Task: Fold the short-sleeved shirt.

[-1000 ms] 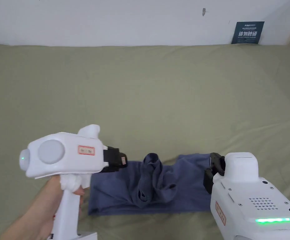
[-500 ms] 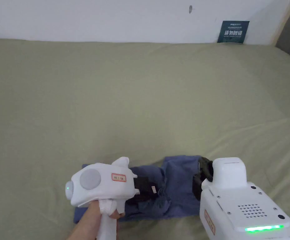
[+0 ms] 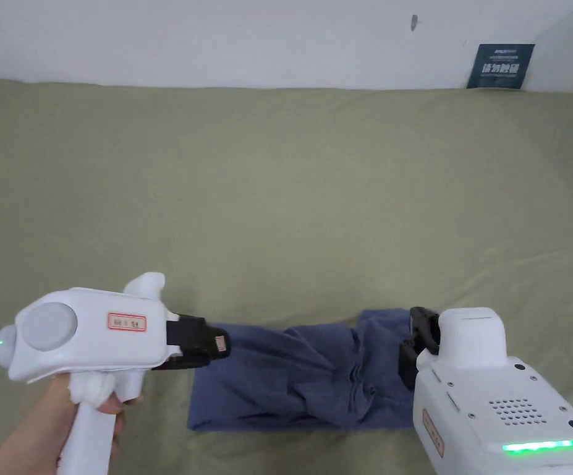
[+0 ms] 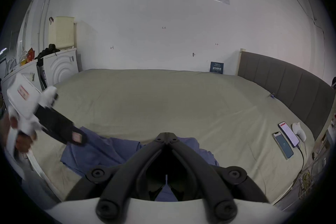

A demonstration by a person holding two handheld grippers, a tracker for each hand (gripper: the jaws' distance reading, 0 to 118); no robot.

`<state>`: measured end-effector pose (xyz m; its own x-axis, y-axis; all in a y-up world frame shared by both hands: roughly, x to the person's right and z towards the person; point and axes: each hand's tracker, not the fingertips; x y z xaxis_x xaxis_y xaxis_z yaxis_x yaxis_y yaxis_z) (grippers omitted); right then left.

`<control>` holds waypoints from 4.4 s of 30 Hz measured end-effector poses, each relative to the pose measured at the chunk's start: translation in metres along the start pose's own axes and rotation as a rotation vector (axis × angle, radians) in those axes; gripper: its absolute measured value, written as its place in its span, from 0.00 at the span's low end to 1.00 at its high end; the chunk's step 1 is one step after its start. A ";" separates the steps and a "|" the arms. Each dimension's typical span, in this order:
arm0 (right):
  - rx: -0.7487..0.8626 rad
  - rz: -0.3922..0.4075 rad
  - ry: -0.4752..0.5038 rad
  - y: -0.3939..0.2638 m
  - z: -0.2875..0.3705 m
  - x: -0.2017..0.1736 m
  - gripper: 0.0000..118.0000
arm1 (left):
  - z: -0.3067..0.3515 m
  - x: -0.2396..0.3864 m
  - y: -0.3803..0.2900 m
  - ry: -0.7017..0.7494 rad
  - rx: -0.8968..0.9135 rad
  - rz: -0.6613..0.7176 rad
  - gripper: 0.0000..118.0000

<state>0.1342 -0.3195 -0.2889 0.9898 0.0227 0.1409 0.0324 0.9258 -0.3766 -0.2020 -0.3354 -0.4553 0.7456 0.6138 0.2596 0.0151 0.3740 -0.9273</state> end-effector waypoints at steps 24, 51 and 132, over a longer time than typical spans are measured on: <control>0.152 -0.017 -0.057 0.015 0.019 0.006 0.00 | -0.039 -0.034 -0.007 -0.229 -0.077 0.282 0.12; 0.177 -0.027 -0.050 0.020 0.037 0.013 0.00 | -0.030 0.133 0.003 0.297 -0.066 -0.186 0.12; -0.587 -0.467 0.729 -0.017 -0.136 0.054 0.00 | -0.089 -0.044 0.003 -0.217 -0.126 0.149 0.32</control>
<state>0.2058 -0.3857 -0.3990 0.6993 -0.7036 -0.1260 0.3024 0.4509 -0.8398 -0.1749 -0.4231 -0.4936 0.5861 0.7949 0.1569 0.0089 0.1874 -0.9823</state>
